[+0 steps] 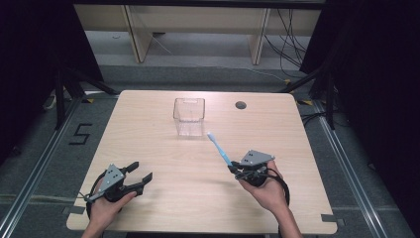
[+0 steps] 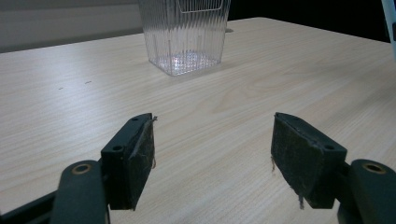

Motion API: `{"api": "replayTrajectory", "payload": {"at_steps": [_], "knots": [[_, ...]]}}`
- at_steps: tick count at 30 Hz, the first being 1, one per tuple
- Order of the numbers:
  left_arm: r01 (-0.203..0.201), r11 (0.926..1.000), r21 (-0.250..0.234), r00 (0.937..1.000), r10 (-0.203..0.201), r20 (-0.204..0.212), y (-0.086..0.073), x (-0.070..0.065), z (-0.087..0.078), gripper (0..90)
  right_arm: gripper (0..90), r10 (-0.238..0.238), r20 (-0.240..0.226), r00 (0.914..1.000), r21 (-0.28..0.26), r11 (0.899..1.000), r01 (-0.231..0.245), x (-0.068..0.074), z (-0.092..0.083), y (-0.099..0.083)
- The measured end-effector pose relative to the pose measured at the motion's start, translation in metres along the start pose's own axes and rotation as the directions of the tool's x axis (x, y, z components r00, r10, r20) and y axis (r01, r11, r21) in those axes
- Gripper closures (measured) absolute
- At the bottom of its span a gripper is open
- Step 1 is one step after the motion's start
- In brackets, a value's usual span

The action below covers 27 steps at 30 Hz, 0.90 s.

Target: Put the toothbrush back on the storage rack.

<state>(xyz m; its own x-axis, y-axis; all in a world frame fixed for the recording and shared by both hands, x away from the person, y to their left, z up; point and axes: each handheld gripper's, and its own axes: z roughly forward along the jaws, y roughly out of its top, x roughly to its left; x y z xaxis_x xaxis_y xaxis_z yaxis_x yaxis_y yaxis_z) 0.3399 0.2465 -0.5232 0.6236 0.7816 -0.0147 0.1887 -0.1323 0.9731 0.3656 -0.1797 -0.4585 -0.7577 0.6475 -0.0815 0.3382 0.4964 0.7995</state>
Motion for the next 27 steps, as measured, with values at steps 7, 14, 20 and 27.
{"api": "replayTrajectory", "payload": {"at_steps": [7, 14, 20, 27], "knots": [[0.009, 0.9999, 0.008, 1.0, -0.009, 0.001, 0.002, -0.001, 0.0, 29.9, 79.2, 0.012, 0.011, 0.9999, -0.044, 0.999, -0.011, 0.003, 0.003, -0.004], [0.045, 0.9986, -0.026, 0.9987, -0.045, 0.025, 0.008, -0.003, 0.002, 30.4, 79.1, 0.036, 0.017, 0.9992, -0.093, 0.995, -0.034, 0.007, 0.003, -0.003], [0.028, 0.9993, -0.022, 0.9992, -0.028, 0.027, 0.013, -0.003, 0.001, 30.8, 79.1, 0.048, 0.021, 0.9986, -0.142, 0.989, -0.045, 0.008, 0.006, -0.005], [0.048, 0.9982, -0.037, 0.9978, -0.046, 0.048, 0.021, -0.006, 0.005, 31.2, 79.1, 0.066, 0.034, 0.9972, -0.21, 0.976, -0.058, 0.011, 0.01, -0.008]]}}
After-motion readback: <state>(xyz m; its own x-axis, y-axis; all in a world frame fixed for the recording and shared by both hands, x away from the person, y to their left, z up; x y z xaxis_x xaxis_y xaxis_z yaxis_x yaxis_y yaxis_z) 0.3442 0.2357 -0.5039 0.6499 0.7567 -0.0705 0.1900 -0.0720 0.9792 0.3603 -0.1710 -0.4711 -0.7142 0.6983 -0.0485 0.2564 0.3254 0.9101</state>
